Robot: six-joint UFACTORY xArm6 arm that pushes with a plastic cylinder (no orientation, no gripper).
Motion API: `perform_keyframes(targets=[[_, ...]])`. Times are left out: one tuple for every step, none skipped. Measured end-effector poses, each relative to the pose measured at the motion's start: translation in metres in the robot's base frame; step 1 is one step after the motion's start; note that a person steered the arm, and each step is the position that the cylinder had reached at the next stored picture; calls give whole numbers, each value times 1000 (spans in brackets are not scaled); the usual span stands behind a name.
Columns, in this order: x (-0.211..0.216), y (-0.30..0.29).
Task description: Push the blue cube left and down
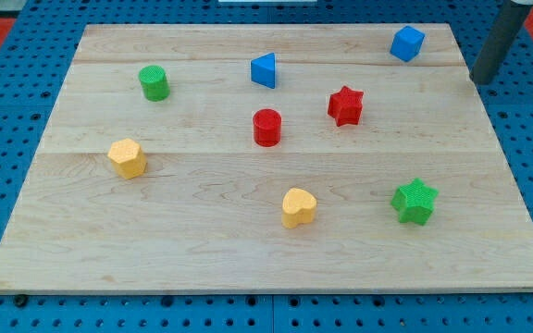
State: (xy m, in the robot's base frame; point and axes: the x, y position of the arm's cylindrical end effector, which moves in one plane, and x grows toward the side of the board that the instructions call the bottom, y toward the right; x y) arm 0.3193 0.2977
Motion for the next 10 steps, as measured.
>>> perform_keyframes(targets=[[0, 5], [-2, 11], [-21, 11], [-49, 3], [-66, -2], [-79, -2], [-85, -19], [-86, -70], [-86, -125], [-66, -137]])
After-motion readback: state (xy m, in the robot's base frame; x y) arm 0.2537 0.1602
